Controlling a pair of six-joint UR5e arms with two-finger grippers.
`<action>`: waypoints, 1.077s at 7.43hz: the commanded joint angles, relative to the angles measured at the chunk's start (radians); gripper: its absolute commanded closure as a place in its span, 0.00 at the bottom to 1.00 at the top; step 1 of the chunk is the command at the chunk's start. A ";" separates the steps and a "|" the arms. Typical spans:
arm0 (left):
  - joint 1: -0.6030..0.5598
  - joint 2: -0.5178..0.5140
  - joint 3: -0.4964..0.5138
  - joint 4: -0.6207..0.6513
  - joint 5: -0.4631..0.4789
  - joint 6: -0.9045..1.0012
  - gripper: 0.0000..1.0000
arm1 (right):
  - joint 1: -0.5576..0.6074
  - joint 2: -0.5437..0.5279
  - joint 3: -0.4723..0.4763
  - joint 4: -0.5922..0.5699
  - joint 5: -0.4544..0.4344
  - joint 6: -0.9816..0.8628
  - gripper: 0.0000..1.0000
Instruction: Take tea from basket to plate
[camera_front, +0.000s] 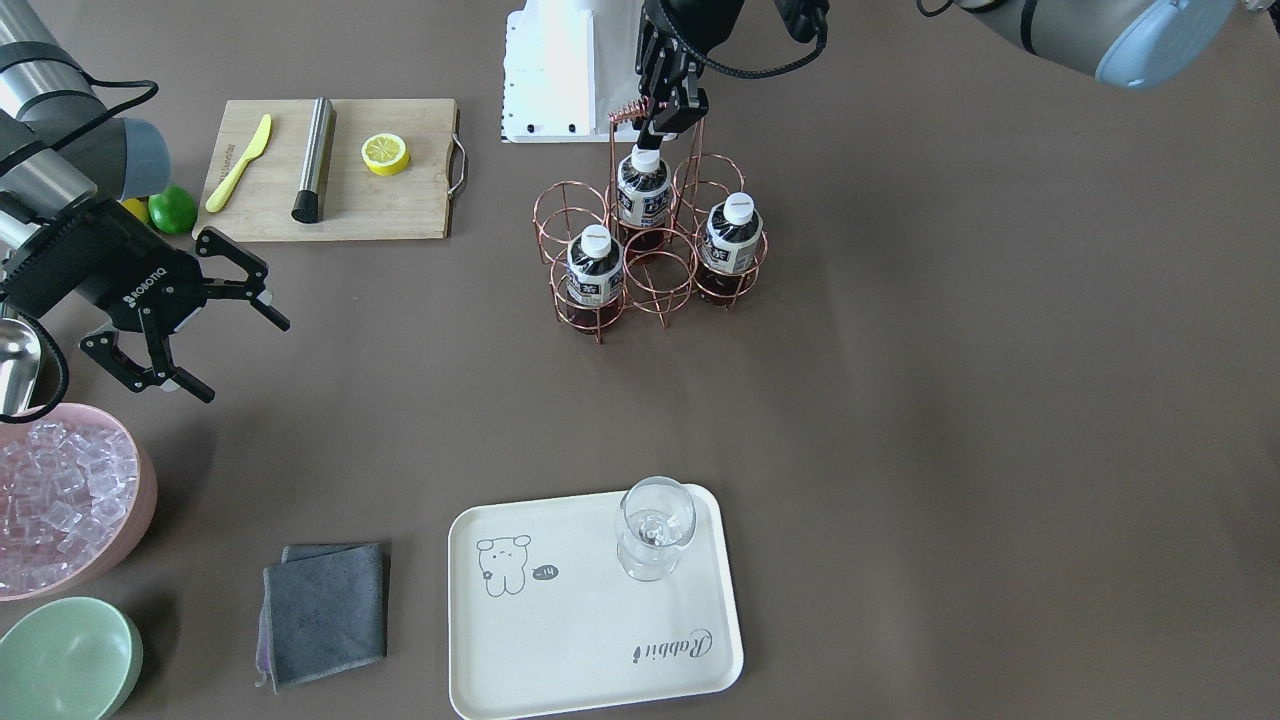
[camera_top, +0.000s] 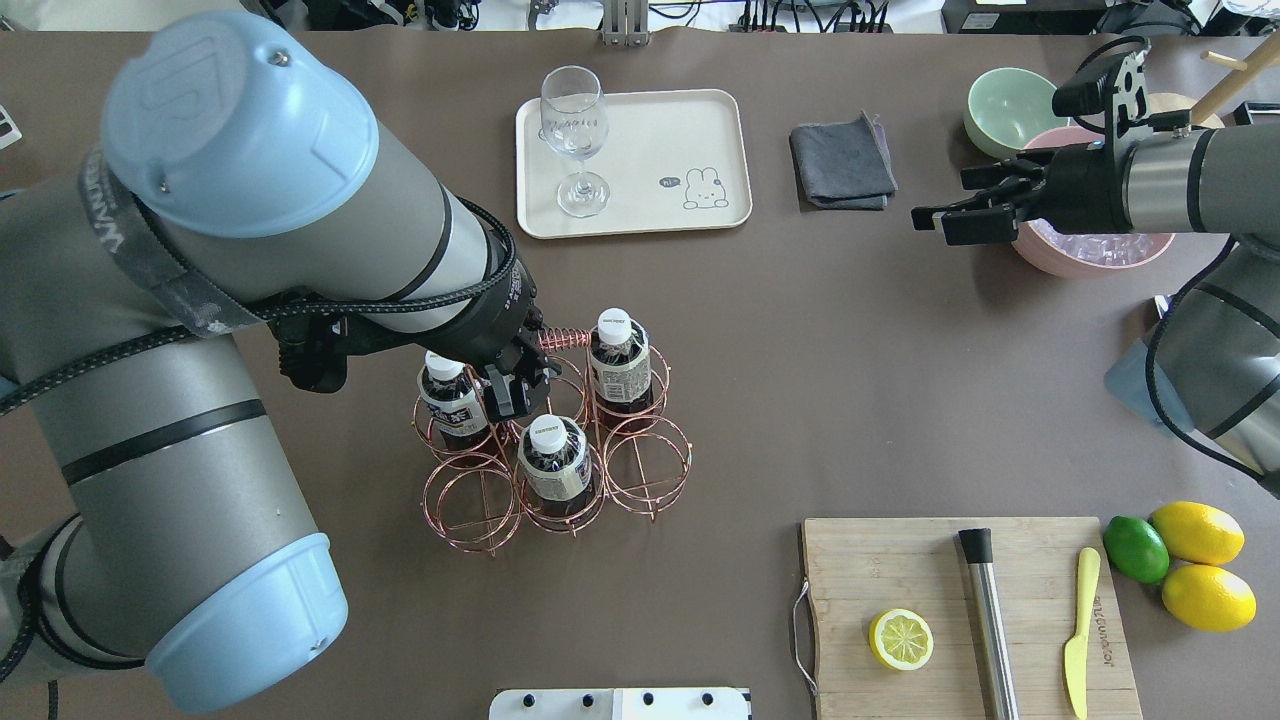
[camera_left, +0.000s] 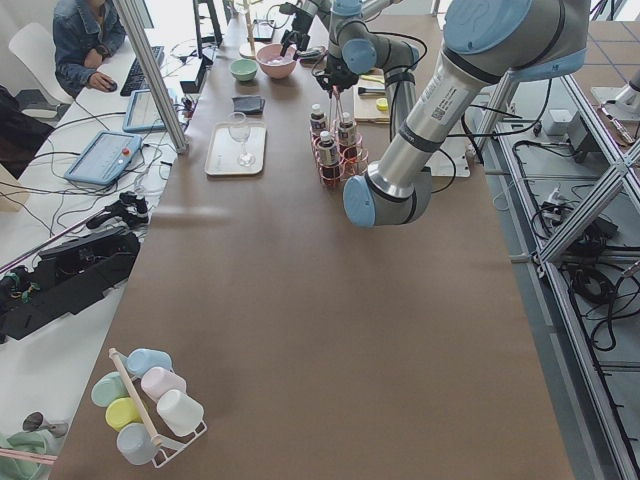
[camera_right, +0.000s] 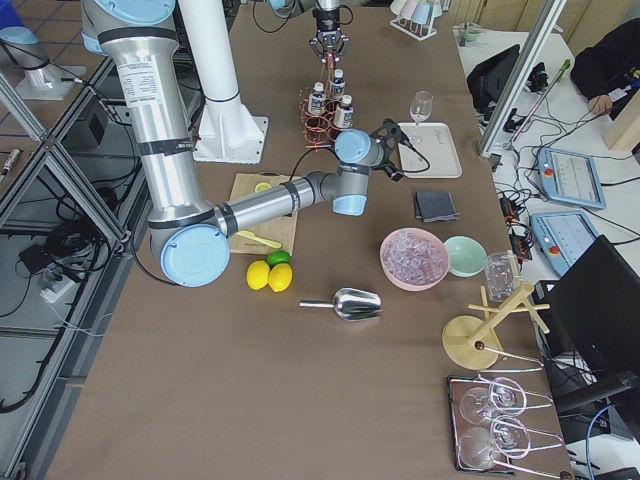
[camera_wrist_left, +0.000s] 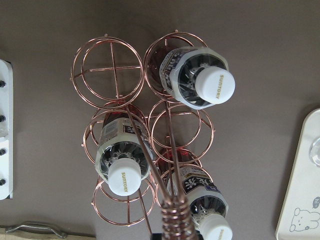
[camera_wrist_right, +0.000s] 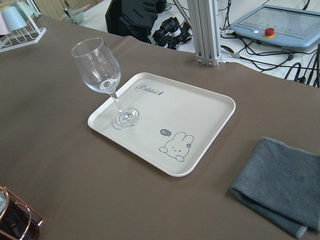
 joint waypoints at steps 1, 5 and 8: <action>0.000 0.015 -0.021 0.004 -0.003 -0.004 1.00 | -0.080 0.038 0.061 0.006 -0.004 0.024 0.00; 0.002 0.048 -0.072 0.013 -0.001 -0.004 1.00 | -0.250 0.120 0.152 0.012 -0.020 0.050 0.00; 0.003 0.048 -0.066 0.013 -0.001 -0.004 1.00 | -0.382 0.142 0.181 0.009 -0.223 0.032 0.00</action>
